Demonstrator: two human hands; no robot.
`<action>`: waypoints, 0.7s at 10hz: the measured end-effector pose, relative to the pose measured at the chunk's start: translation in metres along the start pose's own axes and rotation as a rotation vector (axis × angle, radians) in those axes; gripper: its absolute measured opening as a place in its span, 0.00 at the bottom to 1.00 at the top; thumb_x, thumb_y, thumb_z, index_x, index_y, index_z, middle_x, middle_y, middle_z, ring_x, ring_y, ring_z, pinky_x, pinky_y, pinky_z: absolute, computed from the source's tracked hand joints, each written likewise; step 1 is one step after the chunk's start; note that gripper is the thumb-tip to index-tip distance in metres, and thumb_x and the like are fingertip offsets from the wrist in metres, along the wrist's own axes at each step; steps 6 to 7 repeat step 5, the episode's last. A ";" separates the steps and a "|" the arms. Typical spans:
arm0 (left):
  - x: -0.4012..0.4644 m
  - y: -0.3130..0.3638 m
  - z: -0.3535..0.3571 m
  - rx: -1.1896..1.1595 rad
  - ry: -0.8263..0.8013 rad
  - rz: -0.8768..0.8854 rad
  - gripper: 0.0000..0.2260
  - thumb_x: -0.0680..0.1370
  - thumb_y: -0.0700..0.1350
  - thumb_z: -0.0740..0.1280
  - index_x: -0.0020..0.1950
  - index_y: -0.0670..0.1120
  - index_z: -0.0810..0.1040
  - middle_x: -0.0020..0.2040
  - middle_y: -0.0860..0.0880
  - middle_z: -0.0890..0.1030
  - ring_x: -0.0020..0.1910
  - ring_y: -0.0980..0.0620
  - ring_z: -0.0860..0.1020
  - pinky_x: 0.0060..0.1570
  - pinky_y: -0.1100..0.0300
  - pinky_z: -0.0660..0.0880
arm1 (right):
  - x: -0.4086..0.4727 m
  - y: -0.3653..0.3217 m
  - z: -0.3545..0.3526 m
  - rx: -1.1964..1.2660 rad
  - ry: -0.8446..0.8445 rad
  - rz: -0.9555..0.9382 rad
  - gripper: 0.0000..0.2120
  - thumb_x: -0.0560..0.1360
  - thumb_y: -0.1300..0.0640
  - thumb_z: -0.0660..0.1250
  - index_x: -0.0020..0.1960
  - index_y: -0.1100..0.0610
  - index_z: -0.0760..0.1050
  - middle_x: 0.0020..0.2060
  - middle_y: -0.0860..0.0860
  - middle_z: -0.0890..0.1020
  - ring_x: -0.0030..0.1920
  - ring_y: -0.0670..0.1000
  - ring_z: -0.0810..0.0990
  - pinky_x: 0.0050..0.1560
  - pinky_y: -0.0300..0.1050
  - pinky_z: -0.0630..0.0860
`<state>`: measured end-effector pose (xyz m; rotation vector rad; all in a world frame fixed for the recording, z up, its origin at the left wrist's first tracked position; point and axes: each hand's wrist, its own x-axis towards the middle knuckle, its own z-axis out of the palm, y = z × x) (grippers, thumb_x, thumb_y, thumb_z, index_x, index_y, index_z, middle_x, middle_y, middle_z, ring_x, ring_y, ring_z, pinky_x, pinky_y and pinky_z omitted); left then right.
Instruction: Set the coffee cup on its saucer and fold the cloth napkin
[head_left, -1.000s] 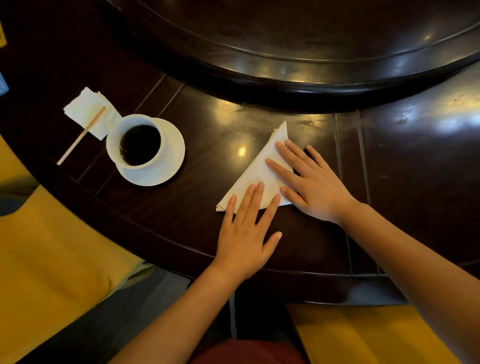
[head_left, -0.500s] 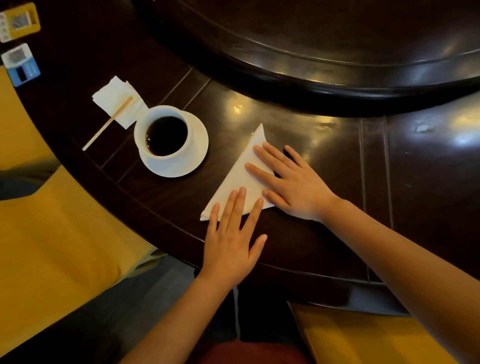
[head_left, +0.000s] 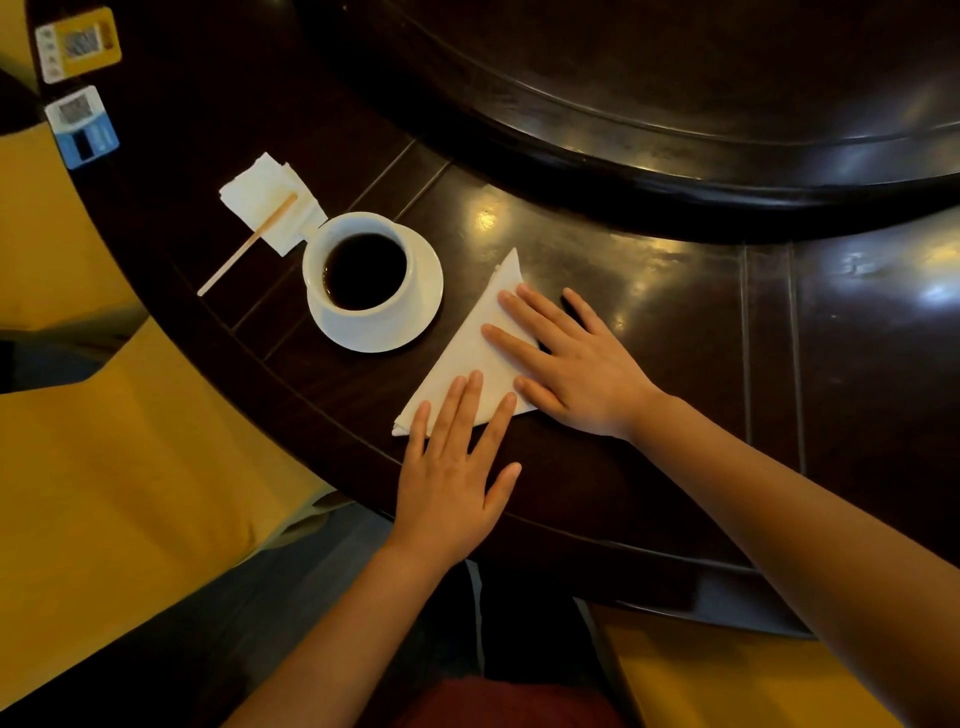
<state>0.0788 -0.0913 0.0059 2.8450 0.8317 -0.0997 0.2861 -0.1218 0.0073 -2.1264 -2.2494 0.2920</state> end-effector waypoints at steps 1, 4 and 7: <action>0.002 -0.002 -0.002 -0.002 0.003 0.008 0.27 0.79 0.58 0.49 0.76 0.50 0.52 0.76 0.41 0.54 0.75 0.46 0.50 0.71 0.47 0.48 | 0.001 0.001 -0.004 -0.004 -0.011 0.010 0.27 0.79 0.43 0.47 0.76 0.48 0.48 0.76 0.53 0.50 0.75 0.53 0.43 0.72 0.58 0.40; 0.007 -0.004 -0.039 -0.142 0.025 0.014 0.24 0.77 0.54 0.55 0.68 0.43 0.70 0.67 0.42 0.73 0.67 0.45 0.71 0.62 0.48 0.69 | -0.005 -0.011 -0.040 -0.020 -0.025 0.056 0.25 0.77 0.46 0.57 0.72 0.54 0.62 0.72 0.58 0.63 0.73 0.57 0.58 0.71 0.59 0.47; 0.002 -0.006 -0.060 -0.217 0.014 0.011 0.23 0.76 0.53 0.56 0.66 0.43 0.72 0.62 0.44 0.77 0.61 0.48 0.76 0.54 0.53 0.75 | -0.016 -0.024 -0.051 -0.014 0.002 0.114 0.22 0.75 0.48 0.61 0.66 0.57 0.70 0.64 0.59 0.74 0.66 0.59 0.70 0.67 0.59 0.62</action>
